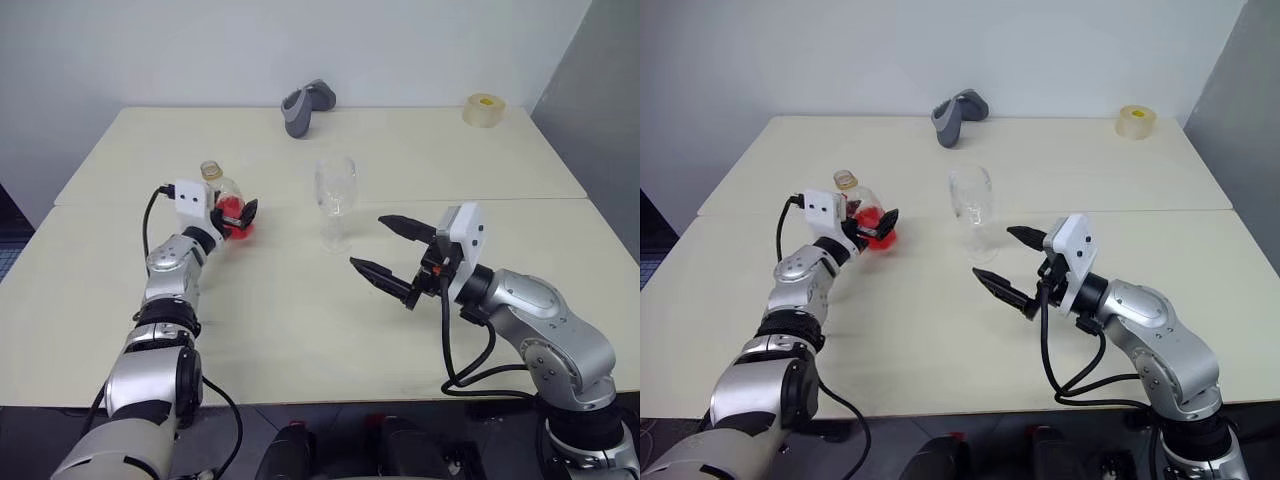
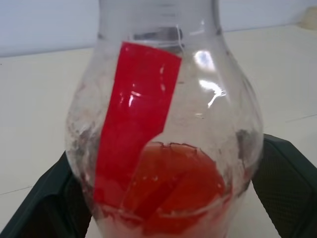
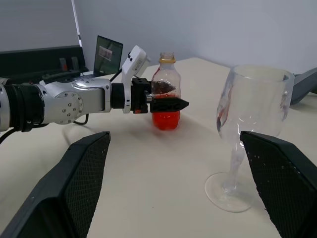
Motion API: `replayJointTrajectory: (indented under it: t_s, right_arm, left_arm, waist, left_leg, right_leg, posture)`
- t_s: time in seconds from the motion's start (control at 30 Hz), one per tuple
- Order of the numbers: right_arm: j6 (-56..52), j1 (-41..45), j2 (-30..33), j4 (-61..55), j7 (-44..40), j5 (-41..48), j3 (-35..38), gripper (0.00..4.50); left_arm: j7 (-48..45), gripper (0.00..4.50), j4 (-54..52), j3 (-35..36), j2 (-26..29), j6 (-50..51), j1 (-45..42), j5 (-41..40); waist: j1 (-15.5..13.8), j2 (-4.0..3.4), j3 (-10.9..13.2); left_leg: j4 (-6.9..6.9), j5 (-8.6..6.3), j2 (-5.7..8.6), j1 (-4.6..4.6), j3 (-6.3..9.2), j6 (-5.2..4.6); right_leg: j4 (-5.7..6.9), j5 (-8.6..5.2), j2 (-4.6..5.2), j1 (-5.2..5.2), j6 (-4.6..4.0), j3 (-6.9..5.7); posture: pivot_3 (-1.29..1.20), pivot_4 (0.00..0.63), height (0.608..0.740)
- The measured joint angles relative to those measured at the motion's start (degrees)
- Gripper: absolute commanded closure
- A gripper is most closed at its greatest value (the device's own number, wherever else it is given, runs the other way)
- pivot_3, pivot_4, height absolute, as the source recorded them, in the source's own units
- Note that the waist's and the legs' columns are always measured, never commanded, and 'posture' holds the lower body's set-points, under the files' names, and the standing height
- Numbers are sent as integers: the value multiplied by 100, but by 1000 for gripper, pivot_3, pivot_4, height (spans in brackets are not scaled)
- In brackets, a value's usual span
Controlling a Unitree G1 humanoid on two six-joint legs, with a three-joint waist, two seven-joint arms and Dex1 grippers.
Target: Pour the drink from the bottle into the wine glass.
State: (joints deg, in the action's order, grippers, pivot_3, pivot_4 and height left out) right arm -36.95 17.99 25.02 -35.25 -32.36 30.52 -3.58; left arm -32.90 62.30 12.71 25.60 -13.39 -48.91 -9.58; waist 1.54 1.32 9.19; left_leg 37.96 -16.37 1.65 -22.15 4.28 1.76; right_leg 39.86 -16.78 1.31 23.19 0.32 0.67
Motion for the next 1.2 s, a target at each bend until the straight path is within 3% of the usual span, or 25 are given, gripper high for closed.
replayJointTrajectory:
  t_s: [0.2, 0.37, 0.73, 1.03, 1.2]
  right_arm:
    - [-2, 1, 2, -1, 26, 0, 1, 0]
    - [-2, 6, 1, 0, 30, 0, 2, 0]
    - [-2, 336, -53, 215, 41, -3, 30, 0]
    - [79, 1357, -236, 1452, 121, -276, -7, 0]
    - [239, 1700, -384, 2104, 201, -581, -36, 0]
  left_arm:
    - [-58, 2057, 305, 12, 9, -183, -164, 43]
    - [-162, 2625, 321, 6, 10, -202, -169, 77]
    - [-644, 3110, -156, -646, 239, -289, -544, 604]
    - [-215, 3123, 260, -1632, 441, -1741, -1936, 1892]
    - [-9, 3123, 657, -2009, 430, -2224, -2187, 2371]
  waist:
    - [3, 0, 0]
    - [8, 0, 0]
    - [10, 11, 7]
    - [12, 14, 9]
    - [38, 14, 9]
  left_leg:
    - [0, 0, 1, 0, 1, 0]
    - [1, 0, 1, -2, 1, 0]
    - [12, 1, 3, -24, 11, 1]
    - [12, 1, 12, -31, 9, 1]
    - [12, 2, 12, -41, 2, 2]
  right_leg:
    - [1, 0, 0, 1, 0, -1]
    - [1, 0, 0, 1, 0, -1]
    - [4, 0, 0, 11, -1, -11]
    - [4, 1, 4, 20, -1, -11]
    - [12, 1, 4, 38, -1, -2]
  posture:
    - [0, 150, 740]
    - [0, 150, 740]
    - [0, 150, 740]
    - [0, 150, 740]
    - [0, 150, 740]
